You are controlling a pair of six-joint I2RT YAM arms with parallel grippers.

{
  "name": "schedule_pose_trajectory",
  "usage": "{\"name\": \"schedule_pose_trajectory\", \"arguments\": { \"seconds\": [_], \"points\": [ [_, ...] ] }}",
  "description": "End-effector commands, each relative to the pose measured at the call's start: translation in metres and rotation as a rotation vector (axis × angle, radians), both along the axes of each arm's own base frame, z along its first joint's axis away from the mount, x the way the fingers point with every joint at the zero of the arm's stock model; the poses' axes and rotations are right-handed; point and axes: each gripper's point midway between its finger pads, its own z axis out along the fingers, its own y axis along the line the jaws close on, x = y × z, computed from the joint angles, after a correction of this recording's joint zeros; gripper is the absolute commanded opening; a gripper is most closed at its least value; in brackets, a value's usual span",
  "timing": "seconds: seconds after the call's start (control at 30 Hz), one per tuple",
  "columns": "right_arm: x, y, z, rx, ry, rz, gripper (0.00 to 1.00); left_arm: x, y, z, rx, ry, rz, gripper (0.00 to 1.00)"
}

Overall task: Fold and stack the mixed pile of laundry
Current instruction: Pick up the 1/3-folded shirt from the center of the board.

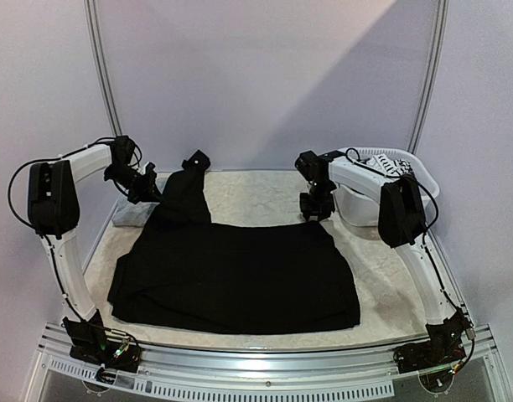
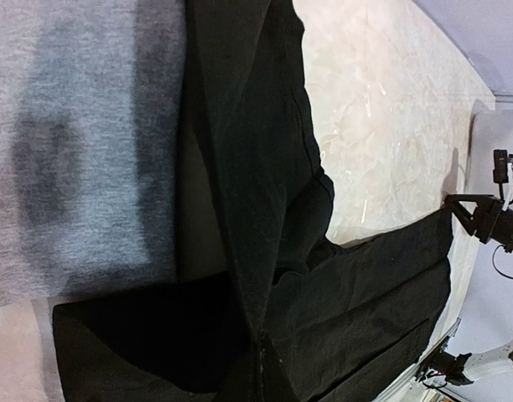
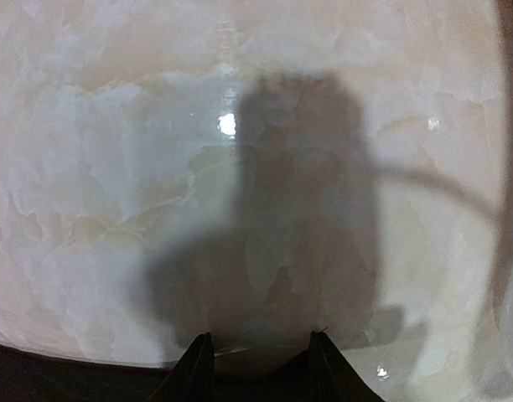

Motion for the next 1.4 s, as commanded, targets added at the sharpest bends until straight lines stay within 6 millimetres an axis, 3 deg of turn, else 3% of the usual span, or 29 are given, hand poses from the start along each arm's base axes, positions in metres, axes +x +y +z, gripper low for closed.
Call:
{"name": "schedule_pose_trajectory", "arguments": {
  "seconds": [0.0, 0.1, 0.4, 0.57, 0.83, 1.0, 1.17, 1.37],
  "points": [
    [-0.018, -0.009, -0.022, -0.097, 0.067, 0.004, 0.39, -0.001, -0.003, 0.007, 0.008, -0.011, -0.023, 0.0],
    [-0.025, -0.01, -0.022, -0.127, 0.078, 0.015, 0.33, -0.003, -0.004, 0.003, 0.005, -0.008, -0.02, 0.0],
    [-0.023, -0.006, -0.013, -0.102, 0.057, 0.001, 0.0, -0.006, -0.004, 0.0, 0.004, -0.005, -0.022, 0.0],
    [-0.022, -0.005, -0.005, -0.089, 0.045, -0.006, 0.0, -0.006, -0.004, 0.007, -0.001, -0.019, -0.021, 0.0],
    [-0.018, -0.002, 0.032, -0.049, -0.009, -0.006, 0.0, -0.01, -0.005, 0.034, -0.001, -0.062, -0.034, 0.0],
    [-0.026, -0.004, 0.05, -0.03, -0.022, -0.008, 0.0, -0.021, -0.005, 0.051, 0.001, -0.081, -0.042, 0.0],
    [-0.037, 0.001, 0.07, 0.017, -0.036, 0.006, 0.0, -0.035, -0.006, 0.055, 0.0, -0.08, -0.051, 0.0],
    [-0.06, 0.006, 0.071, 0.02, -0.002, 0.079, 0.0, -0.05, -0.005, 0.063, 0.012, -0.079, -0.061, 0.0]
  ]
}}
